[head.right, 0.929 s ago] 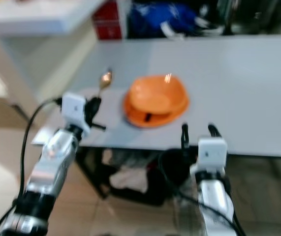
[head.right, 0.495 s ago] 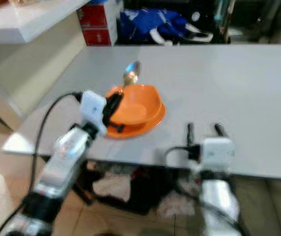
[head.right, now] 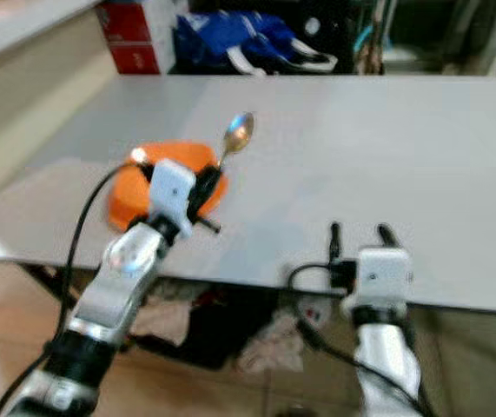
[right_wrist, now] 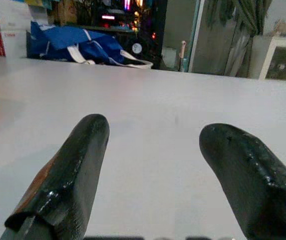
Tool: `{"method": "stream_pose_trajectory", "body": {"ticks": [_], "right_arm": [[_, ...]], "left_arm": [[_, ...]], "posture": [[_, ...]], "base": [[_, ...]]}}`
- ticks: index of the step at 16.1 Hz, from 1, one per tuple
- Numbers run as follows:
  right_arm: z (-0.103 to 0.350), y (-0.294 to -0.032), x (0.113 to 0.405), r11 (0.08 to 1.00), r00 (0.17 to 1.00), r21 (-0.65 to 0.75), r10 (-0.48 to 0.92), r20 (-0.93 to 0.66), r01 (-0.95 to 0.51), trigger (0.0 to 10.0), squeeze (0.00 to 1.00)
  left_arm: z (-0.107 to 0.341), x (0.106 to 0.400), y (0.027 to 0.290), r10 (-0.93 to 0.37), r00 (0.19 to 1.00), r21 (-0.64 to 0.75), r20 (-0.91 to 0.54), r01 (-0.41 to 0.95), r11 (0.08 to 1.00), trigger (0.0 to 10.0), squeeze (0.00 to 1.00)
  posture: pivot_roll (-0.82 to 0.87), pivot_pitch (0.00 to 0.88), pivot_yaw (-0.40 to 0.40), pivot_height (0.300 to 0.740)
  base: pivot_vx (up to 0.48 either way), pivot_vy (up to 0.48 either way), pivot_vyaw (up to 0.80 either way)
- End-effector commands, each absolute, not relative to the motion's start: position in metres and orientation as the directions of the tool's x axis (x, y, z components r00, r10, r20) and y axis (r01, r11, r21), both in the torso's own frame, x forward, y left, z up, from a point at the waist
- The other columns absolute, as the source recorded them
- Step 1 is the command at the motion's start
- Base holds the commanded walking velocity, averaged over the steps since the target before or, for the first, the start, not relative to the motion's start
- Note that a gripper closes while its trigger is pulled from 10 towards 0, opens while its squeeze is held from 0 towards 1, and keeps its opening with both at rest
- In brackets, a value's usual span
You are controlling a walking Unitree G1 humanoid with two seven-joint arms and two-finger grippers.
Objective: Setting the table
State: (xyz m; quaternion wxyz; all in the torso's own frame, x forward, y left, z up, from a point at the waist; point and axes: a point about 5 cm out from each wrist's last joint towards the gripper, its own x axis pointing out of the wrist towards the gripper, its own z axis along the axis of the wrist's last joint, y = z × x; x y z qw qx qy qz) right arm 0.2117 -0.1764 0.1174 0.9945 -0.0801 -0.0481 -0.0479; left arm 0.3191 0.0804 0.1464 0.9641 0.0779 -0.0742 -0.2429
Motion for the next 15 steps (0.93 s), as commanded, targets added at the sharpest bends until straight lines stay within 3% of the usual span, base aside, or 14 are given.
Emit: {"method": "stream_pose_trajectory", "body": {"ticks": [1,5,15], "right_arm": [[0.119,-0.177,0.213,0.981,0.990,-0.162,-0.088,0.112,0.106,10.0,0.00],[0.119,-0.177,0.213,0.981,0.990,-0.160,-0.093,0.109,0.110,10.0,0.00],[0.119,-0.176,0.212,0.981,0.990,-0.160,-0.096,0.107,0.112,10.0,0.00]], "left_arm": [[0.151,0.325,0.084,-0.455,0.884,0.185,0.108,0.432,0.883,0.0,0.00],[0.158,0.341,0.078,-0.390,0.915,0.112,0.105,0.379,0.919,0.0,0.00],[0.158,0.338,0.059,-0.447,0.888,0.138,0.110,0.432,0.891,0.0,0.00]], "posture": [[-0.11,0.000,0.145,0.723],[-0.12,0.000,0.148,0.723],[-0.13,0.000,0.153,0.723]], "base": [[0.000,0.000,0.00],[0.061,0.000,0.00],[0.470,0.000,0.00]]}}
